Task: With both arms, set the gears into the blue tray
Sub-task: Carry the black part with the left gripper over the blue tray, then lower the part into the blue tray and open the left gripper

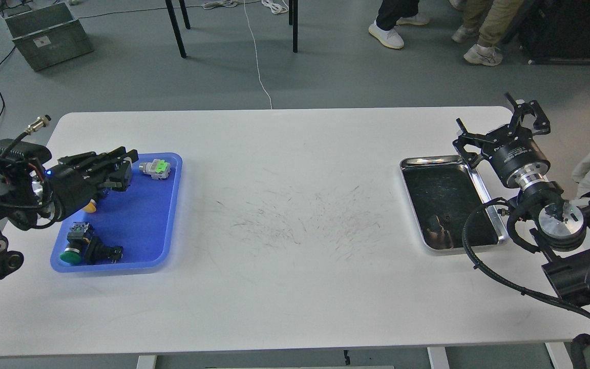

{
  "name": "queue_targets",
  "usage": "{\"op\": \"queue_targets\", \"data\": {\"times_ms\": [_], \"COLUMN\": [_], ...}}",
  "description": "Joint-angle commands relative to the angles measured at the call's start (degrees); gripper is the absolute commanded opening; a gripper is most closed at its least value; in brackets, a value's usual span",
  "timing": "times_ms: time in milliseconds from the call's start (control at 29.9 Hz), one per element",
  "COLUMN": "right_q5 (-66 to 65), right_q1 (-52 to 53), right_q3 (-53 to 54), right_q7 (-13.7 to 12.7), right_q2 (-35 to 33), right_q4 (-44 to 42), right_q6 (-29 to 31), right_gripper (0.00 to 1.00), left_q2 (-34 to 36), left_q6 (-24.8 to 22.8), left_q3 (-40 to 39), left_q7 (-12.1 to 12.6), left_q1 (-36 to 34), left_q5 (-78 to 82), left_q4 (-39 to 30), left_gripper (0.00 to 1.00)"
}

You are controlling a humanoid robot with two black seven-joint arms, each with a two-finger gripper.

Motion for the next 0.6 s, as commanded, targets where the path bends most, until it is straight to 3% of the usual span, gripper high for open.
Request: {"op": "queue_targets", "data": {"times_ms": [0, 368, 569], "right_q5": [0.0, 0.0, 0.0], "right_q1": [0.0, 0.1, 0.1], "right_q3": [0.0, 0.2, 0.2], "right_q7": [0.1, 0.1, 0.2], "right_q2": [0.0, 0.0, -0.1], "right_q4": [0.0, 0.0, 0.0], "right_q6": [0.1, 0.1, 0.1], "right_gripper": [0.97, 0.97, 0.97], "left_q2": [-3.6, -10.5, -11.5], "left_q6": [1.2, 2.7, 2.8], "left_q3": [0.0, 0.6, 0.7], "left_q7": [-0.7, -1.9, -1.9], "left_q1": [2.3, 5.1, 5.4], "left_q5": [-1.5, -3.2, -3.2], "left_q4": [5.1, 14.9, 16.2], "left_gripper": [0.08, 0.08, 0.08]}}
